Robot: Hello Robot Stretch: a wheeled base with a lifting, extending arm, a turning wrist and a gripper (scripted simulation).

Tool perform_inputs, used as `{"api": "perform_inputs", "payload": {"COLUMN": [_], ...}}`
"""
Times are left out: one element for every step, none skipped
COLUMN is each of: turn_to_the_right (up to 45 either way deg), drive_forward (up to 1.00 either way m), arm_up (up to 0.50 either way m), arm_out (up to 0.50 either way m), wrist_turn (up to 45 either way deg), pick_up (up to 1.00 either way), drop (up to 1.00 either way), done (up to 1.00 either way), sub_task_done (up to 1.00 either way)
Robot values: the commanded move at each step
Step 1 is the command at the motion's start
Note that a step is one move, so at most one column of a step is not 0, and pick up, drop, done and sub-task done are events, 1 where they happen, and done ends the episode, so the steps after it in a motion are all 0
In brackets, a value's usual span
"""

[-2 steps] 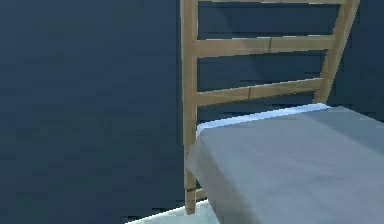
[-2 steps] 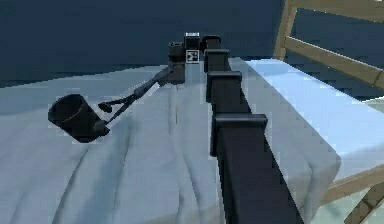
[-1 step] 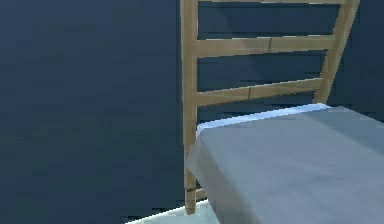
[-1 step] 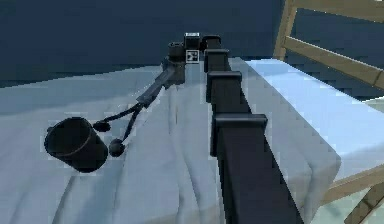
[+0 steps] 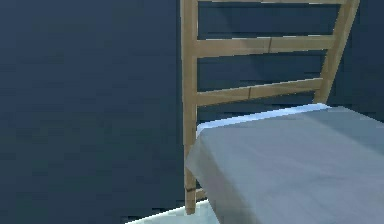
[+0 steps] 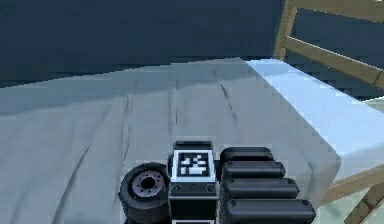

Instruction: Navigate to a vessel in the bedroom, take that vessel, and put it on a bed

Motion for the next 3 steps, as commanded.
{"api": "perform_inputs", "payload": {"turn_to_the_right": [45.0,45.0,45.0], "drive_forward": [0.00,0.00,0.00], "arm_up": [0.00,0.00,0.00], "arm_out": [0.00,0.00,0.00], "wrist_turn": [0.0,0.0,0.0], "pick_up": [0.00,0.00,0.00], "drop": [0.00,0.00,0.00], "done": [0.00,0.00,0.00], "sub_task_done": [0.00,0.00,0.00]}}
